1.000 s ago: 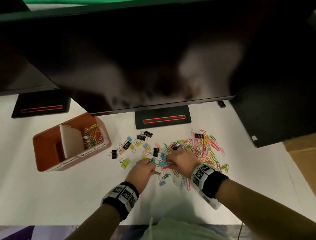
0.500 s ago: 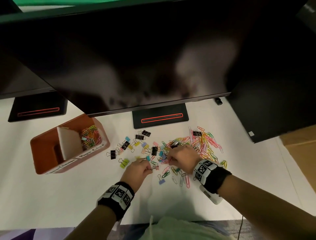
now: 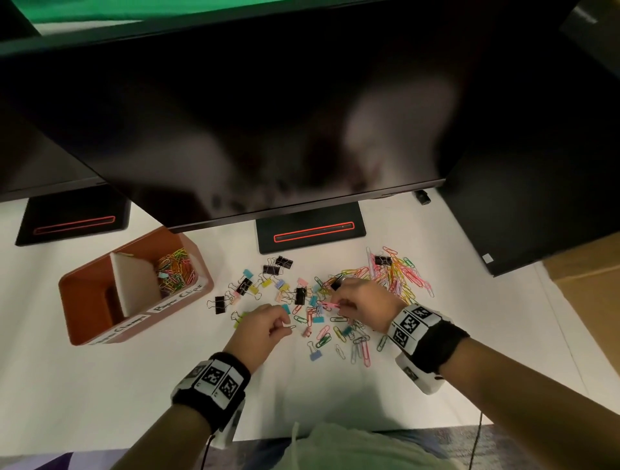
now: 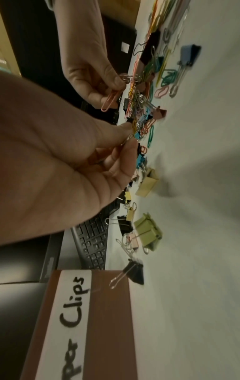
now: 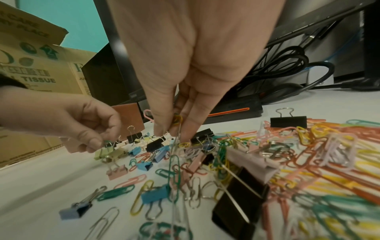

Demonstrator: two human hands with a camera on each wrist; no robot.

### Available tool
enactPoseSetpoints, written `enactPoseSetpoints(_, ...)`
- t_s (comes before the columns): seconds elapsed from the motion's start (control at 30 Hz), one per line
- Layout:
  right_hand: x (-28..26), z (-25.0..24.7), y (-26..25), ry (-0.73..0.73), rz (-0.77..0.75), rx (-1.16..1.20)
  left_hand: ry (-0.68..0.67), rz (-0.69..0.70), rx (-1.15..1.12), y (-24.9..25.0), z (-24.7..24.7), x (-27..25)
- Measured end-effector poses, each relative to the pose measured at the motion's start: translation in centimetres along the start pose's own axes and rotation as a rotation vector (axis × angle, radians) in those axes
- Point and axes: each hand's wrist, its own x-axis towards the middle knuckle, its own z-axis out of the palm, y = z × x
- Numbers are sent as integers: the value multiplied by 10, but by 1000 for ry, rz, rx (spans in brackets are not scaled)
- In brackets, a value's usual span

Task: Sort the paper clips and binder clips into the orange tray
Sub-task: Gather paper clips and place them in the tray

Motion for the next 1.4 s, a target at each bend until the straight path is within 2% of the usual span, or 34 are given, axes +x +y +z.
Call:
enactPoseSetpoints(0.13,-1,7,-9,-82,-78,-32,16,-3,91,9,10,13)
enactPoseSetpoints(0.27,4,20,-18,-186,-137,-82,-5,-70,246,17,22,22)
enactPoseSetpoints(0.33,8,27,-21,-252,-161,-121,3,-91,272,18,25,22)
enactPoseSetpoints(0.43,14,38,-20,-275,-192,-219,31,-76,255,13,25,22)
enactPoseSetpoints(0.63,20,39,-17,-279,-145,-234,-1,-52,289,6,24,28)
enactPoseSetpoints(0.8,29,31,-20,-437,-75,-425,-37,12,386,3,25,27)
enactPoseSetpoints(0.87,30,29,-19,-461,-90,-483,-50,51,445,2,25,24)
enactPoseSetpoints(0.97,27,26,-13,-414,-117,-446,-51,104,473,-2,24,22)
enactPoseSetpoints(1.13,20,-1,-18,-257,-141,-240,68,102,244,13,8,10)
enactPoseSetpoints(1.27,21,-36,-44,-91,-205,-149,269,49,84,19,-36,-4)
enactPoseSetpoints(1.4,45,-59,-89,98,-293,-58,482,-38,64,5,-97,-15)
